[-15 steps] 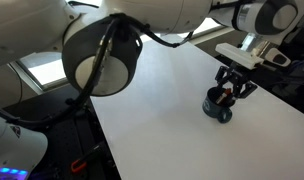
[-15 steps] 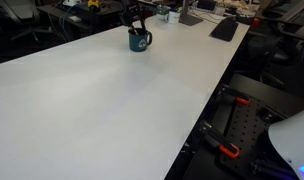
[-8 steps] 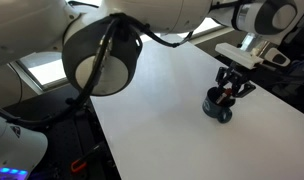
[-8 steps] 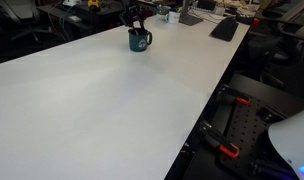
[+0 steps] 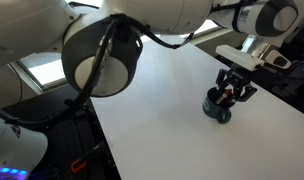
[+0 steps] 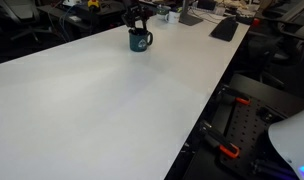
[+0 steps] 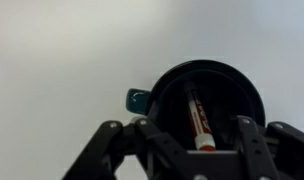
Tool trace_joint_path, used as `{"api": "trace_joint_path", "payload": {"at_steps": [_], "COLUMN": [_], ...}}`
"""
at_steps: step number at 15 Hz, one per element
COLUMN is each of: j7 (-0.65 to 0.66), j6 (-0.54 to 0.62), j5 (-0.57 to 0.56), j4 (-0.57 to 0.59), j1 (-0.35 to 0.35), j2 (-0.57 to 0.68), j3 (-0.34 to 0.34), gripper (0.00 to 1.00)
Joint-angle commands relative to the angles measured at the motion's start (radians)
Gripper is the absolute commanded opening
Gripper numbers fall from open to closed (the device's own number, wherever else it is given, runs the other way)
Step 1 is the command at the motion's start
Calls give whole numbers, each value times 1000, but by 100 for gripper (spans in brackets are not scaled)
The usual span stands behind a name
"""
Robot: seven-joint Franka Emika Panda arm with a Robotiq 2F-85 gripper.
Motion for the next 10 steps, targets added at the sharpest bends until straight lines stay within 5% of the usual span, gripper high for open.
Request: {"api": "trace_joint_path", "payload": {"at_steps": [1,4,7,8,10], "j7": [11,4,-6,-9,-14], "j6": [-26,-16,-18,-13,-11], "j5": [2,-3,-7,-12,-15], "j4": [4,-43,-60,-61,-59], "j1": [4,2,1,2,3], "j2": [11,0,11,15,14], "j3": [-10,-4,-6,-9,-9], "gripper": [25,1,0,24,34]}}
